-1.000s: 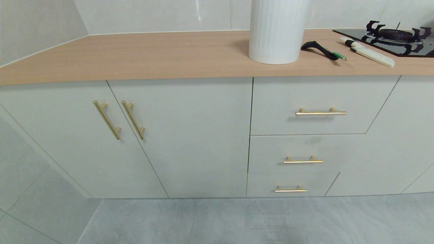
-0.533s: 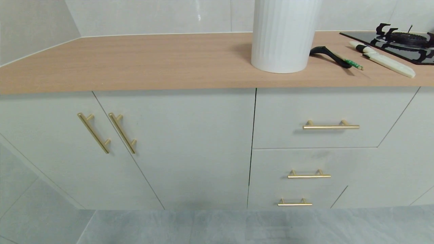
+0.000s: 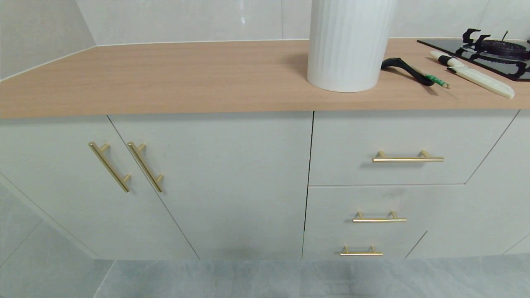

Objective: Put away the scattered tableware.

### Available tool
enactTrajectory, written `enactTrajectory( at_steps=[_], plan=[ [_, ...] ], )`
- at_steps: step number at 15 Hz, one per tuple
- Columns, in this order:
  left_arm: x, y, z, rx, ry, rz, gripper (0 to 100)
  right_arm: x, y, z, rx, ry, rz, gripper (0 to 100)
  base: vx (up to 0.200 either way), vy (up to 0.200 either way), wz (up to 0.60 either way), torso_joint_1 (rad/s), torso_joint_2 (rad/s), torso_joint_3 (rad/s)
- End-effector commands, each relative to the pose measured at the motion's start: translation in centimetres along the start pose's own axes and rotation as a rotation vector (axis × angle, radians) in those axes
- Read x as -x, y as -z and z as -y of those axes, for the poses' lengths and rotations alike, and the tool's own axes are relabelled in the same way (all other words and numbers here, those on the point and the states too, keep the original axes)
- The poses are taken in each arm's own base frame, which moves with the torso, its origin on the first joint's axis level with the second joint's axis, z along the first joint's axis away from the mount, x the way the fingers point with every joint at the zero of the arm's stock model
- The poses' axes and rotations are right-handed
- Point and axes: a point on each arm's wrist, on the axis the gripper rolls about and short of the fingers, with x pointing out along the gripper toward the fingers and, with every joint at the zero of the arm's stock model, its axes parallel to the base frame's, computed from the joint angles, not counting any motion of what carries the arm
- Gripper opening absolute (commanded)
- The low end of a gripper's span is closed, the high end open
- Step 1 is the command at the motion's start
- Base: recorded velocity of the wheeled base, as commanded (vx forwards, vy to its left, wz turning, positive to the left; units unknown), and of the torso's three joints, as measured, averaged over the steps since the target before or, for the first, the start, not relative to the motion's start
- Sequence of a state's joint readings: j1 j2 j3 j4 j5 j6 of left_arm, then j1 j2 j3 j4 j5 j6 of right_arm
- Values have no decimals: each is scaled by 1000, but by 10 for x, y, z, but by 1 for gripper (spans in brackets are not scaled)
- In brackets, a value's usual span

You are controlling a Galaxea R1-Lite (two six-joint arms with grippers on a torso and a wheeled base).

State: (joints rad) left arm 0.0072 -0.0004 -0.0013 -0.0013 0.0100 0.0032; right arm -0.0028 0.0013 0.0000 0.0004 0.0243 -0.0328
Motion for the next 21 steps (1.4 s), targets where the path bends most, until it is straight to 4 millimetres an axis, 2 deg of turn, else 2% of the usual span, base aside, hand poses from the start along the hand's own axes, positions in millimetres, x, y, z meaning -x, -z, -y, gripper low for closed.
enactTrajectory(
  at_steps=[1, 3, 4, 5, 6, 7, 9, 12, 13, 15, 17, 19, 20, 21],
  plan=[
    [0, 0, 0, 0, -1, 0, 100, 0, 0, 0, 1, 0, 0, 100, 0, 0, 0, 0, 0, 0],
    [0, 0, 0, 0, -1, 0, 100, 1, -4, 0, -3, 1, 19, 100, 0, 0, 0, 0, 0, 0],
    [0, 0, 0, 0, -1, 0, 100, 5, -18, 0, -12, -7, 72, 100, 0, 0, 0, 0, 0, 0],
    [0, 0, 0, 0, -1, 0, 100, 8, -43, 1, -55, -38, 86, 100, 0, 0, 0, 0, 0, 0],
    [0, 0, 0, 0, -1, 0, 100, 1, -55, 2, -62, -83, 11, 100, 0, 0, 0, 0, 0, 0],
    [0, 0, 0, 0, -1, 0, 100, 1, -56, 2, -62, -86, 5, 100, 0, 0, 0, 0, 0, 0],
    [0, 0, 0, 0, -1, 0, 100, -31, -62, 0, -28, -224, -260, 100, 0, 0, 0, 0, 0, 0],
    [0, 0, 0, 0, -1, 0, 100, -84, -72, -10, 1, -255, -514, 100, 0, 0, 0, 0, 0, 0],
    [0, 0, 0, 0, -1, 0, 100, -94, -75, -11, 2, -258, -534, 100, 0, 0, 0, 0, 0, 0],
    [0, 0, 0, 0, -1, 0, 100, -149, -88, -21, 14, -240, -631, 100, 0, 0, 0, 0, 0, 0],
    [0, 0, 0, 0, -1, 0, 100, -190, -95, -27, 26, -193, -678, 100, 0, 0, 0, 0, 0, 0],
    [0, 0, 0, 0, -1, -1, 100, -216, -97, -31, 27, -188, -703, 100, 0, 0, 0, 0, 0, 0],
    [0, 0, 0, 0, -1, 0, 100, -233, -92, -32, 23, -177, -732, 100, 0, 0, 0, 0, 0, 0],
    [0, 0, 0, 0, -1, 0, 100, -240, -84, -31, 21, -168, -769, 100, 0, 0, 0, 0, 0, 0]
  ],
)
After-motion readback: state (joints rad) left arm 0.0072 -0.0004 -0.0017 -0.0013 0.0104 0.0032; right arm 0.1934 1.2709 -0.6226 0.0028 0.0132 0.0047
